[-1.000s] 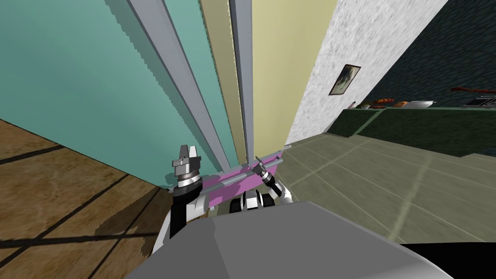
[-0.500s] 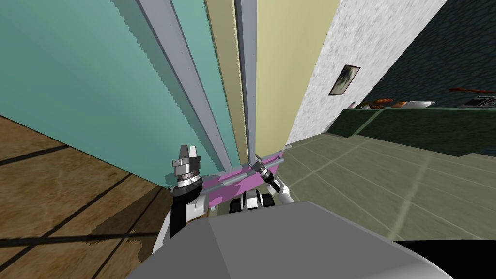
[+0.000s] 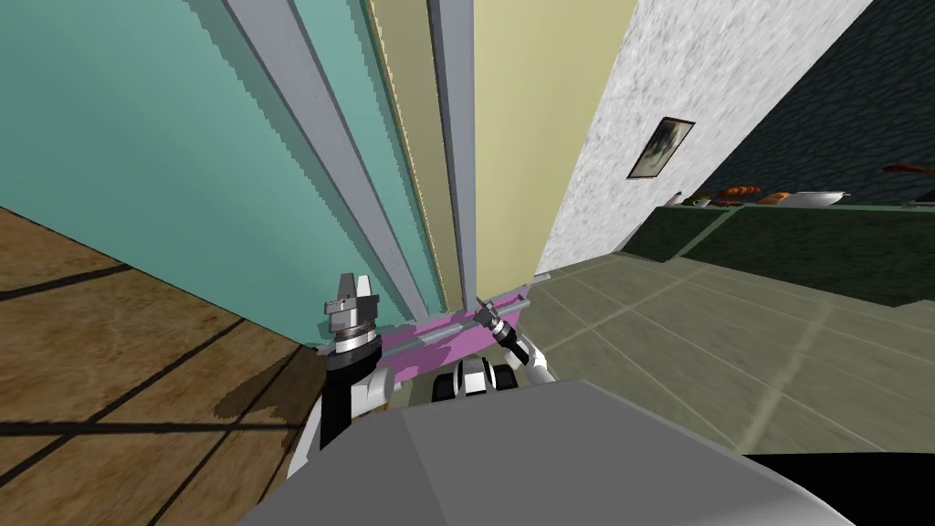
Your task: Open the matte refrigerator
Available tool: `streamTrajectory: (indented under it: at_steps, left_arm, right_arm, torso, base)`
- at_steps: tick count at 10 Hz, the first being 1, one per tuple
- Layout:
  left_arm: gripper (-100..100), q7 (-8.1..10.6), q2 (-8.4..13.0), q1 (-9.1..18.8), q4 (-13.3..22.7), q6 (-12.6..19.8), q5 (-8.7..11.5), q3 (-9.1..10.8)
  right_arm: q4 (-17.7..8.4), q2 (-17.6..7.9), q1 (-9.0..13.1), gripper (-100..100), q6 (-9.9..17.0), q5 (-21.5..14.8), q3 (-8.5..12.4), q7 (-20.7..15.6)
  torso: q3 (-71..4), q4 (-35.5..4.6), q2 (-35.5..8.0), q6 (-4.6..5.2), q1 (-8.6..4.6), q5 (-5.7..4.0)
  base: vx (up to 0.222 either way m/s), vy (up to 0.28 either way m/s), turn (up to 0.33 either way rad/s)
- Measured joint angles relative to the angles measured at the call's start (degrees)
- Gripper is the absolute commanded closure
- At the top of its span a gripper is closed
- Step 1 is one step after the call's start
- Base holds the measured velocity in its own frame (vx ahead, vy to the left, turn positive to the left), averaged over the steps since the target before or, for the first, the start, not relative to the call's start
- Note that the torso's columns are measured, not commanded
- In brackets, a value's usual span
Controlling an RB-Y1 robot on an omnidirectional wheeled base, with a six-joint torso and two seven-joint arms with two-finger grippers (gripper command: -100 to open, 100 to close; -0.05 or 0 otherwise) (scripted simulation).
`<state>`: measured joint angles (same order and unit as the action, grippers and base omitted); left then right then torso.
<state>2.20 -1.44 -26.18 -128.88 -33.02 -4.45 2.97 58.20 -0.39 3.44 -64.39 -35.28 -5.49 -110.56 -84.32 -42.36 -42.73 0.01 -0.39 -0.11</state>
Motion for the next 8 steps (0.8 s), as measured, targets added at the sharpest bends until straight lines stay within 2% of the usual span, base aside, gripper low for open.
streamTrajectory:
  at_steps: [4,6,7,8]
  left_arm:
    - [0,0.00,0.0,0.0,0.0,0.0,0.0,0.00]
    - [0,0.00,0.0,0.0,0.0,0.0,0.0,0.00]
    - [0,0.00,0.0,0.0,0.0,0.0,0.0,-0.01]
    - [0,0.00,0.0,0.0,0.0,0.0,0.0,0.00]
  right_arm:
    - [0.7,-1.8,0.2,100,-0.6,-1.8,-3.6,4.2]
    - [-0.2,-2.8,2.2,100,-1.3,-2.6,-5.4,6.8]
    - [-0.6,-2.9,2.0,100,-1.5,-2.7,-5.6,6.9]
    - [0.0,-3.5,1.8,100,-1.7,-3.0,-6.3,7.7]
  torso:
    - [-0.2,-0.3,0.2,-0.02,0.44,0.13]
    - [0.0,-0.2,-0.1,-0.11,0.46,0.10]
    - [-0.2,-0.2,0.3,-0.04,0.90,0.22]
    - [-0.2,-0.1,0.2,-0.22,0.70,0.17]
  base:
    - [-0.126,-0.222,0.129]
    - [-0.116,-0.195,0.098]
    - [-0.076,-0.181,0.095]
    - [-0.054,-0.221,0.114]
